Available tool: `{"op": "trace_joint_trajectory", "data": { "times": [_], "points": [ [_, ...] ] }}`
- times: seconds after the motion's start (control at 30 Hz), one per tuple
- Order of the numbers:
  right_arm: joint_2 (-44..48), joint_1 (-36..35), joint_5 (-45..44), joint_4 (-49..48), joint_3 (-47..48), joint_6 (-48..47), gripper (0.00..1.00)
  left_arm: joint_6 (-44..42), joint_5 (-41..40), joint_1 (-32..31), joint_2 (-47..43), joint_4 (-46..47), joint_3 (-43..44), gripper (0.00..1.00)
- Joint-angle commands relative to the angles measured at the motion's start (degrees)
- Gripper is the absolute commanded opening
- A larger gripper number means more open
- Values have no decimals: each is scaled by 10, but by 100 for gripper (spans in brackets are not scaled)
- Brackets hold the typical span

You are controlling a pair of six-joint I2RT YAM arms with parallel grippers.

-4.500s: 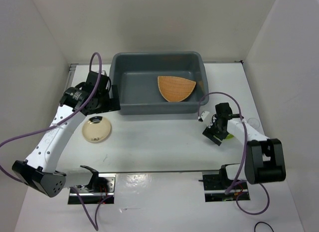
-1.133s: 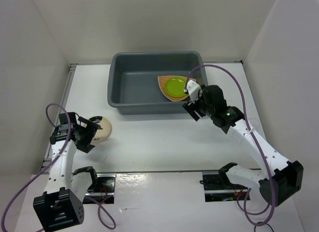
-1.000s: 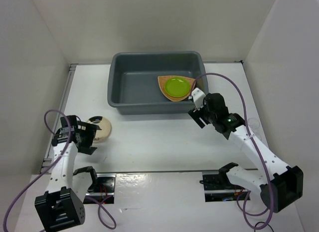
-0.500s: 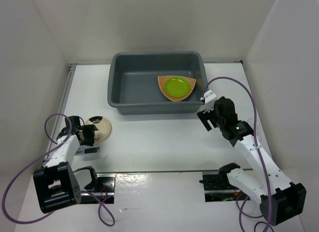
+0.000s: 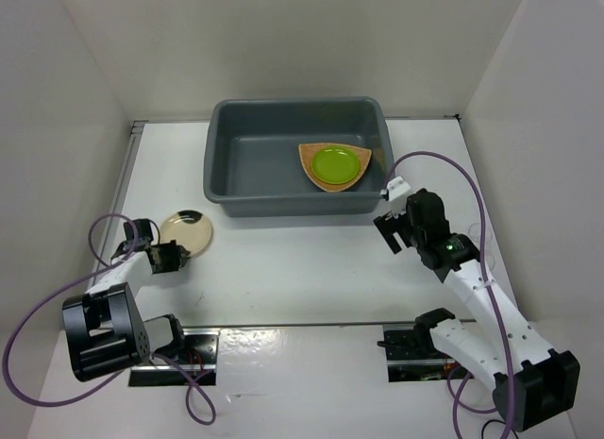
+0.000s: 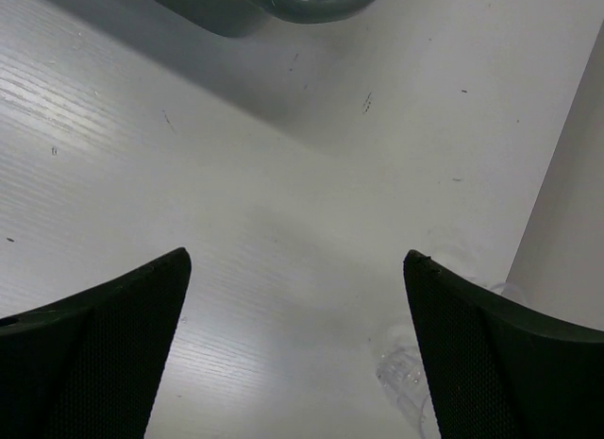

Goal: Place the mixed dishes into the plastic bin

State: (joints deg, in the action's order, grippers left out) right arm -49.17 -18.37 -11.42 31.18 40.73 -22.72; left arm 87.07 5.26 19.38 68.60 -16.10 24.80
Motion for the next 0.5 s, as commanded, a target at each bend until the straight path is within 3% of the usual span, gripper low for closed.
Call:
{"op": "trace_joint_trajectory", "data": {
  "times": [0.0,0.03,0.1,0.33,0.47],
  "points": [
    [13,3,-8,-9,-6,10,98,-26,-11,3,24,2,2,17],
    [13,3,-8,-9,-6,10,98,-26,-18,3,24,-5,11,6],
    [13,3,-8,-9,-6,10,98,-34,-34,3,11,-21,45,0],
    [18,3,-8,-9,-6,10,98,-24,-98,8,-82,-51,189,0],
    [23,3,-8,-14,-6,5,98,-72,-41,1,-43,9,326,0]
  ]
}}
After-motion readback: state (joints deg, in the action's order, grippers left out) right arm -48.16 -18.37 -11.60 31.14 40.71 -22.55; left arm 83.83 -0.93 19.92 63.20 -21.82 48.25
